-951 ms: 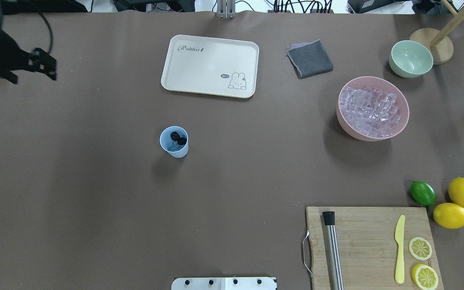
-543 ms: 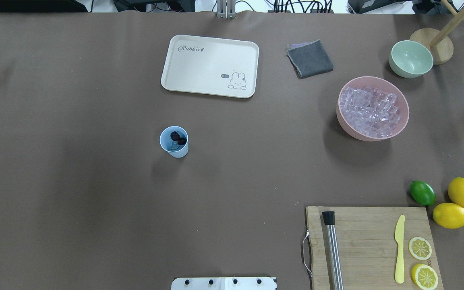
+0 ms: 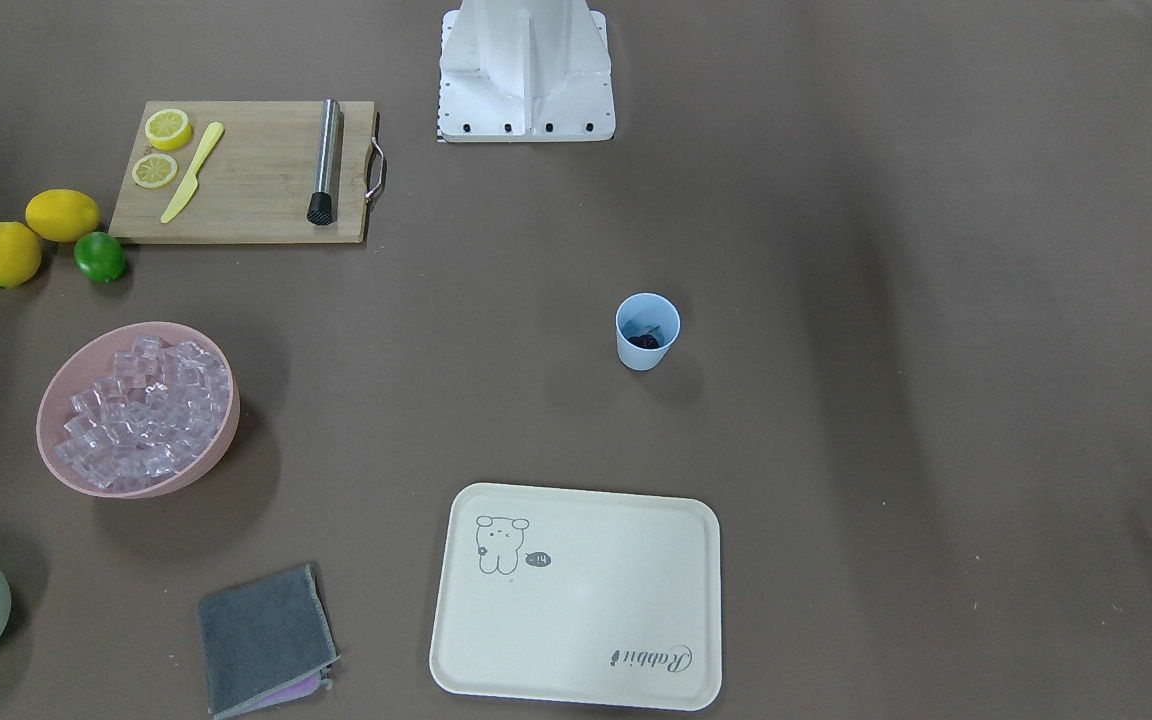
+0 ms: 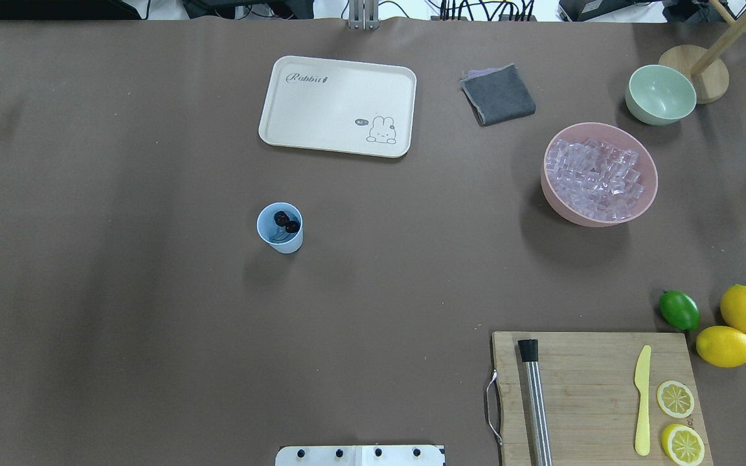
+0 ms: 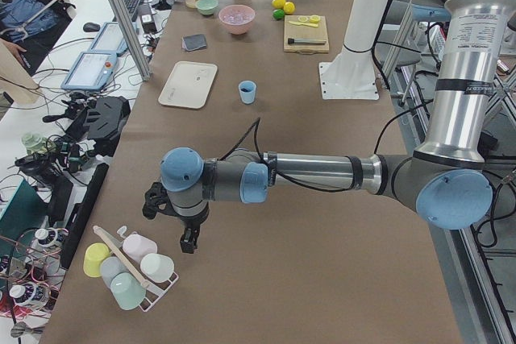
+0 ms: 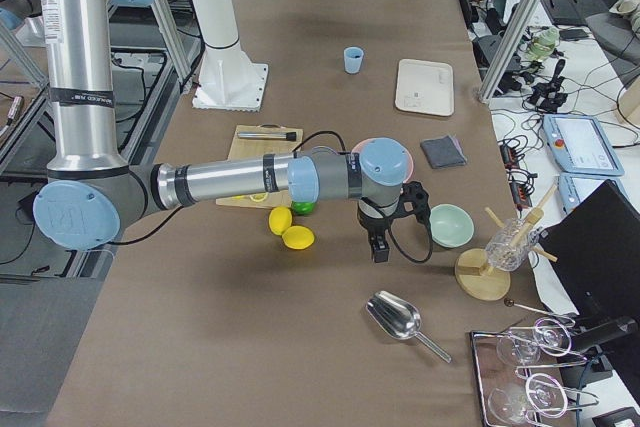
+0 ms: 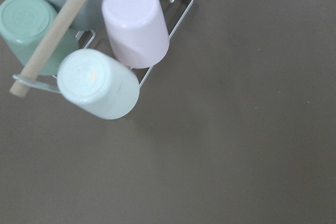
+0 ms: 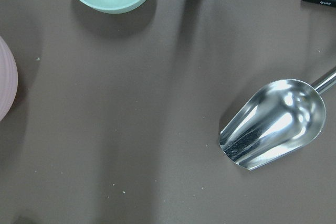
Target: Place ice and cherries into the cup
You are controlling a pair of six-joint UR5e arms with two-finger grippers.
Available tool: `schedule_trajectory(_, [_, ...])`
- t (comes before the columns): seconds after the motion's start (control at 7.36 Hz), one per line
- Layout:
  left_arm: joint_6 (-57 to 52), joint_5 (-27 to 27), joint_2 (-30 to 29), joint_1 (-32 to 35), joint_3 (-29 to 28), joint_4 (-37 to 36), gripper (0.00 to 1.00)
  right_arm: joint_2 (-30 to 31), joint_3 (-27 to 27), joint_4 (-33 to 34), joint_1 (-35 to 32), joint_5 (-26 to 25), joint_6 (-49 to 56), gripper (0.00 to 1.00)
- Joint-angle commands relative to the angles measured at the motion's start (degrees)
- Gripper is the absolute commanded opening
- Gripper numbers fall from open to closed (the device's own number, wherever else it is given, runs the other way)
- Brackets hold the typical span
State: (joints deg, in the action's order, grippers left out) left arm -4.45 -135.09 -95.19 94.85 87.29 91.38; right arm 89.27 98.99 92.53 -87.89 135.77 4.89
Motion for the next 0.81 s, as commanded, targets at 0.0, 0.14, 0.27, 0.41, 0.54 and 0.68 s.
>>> schedule_trajectory(0.0, [8.01, 0.01, 5.16, -0.18, 3.05, 7.62, 0.98, 0.38, -0.38, 0.19, 0.00, 0.02, -0.31, 0.99])
schedule_trajectory(0.14, [11.27, 0.44, 6.49, -2.54, 2.36, 12.72, 0.98, 0.29, -0.82, 0.10, 0.00, 0.02, -0.32, 0.99])
schedule_trajectory(0.27, [11.47, 0.44, 5.29, -4.13, 0.53, 13.98, 0.98, 0.29, -0.73, 0.19, 0.00, -0.24, -0.49, 0.99])
schedule_trajectory(0.41, [11.74, 0.53, 2.75, -4.40, 0.51, 13.91, 0.98, 0.29, -0.99, 0.19, 0.00, -0.33, -0.58, 0.99])
schedule_trajectory(0.54, [11.39, 0.44, 2.12, -4.84, -0.01, 14.26, 0.98, 0.29, -1.60, 0.28, 0.00, -0.16, -0.67, 0.99])
schedule_trajectory(0.68, [11.30, 0.27, 1.94, -4.93, 0.07, 14.00, 0.98, 0.38, -2.57, 0.19, 0.00, -0.07, -0.58, 0.99])
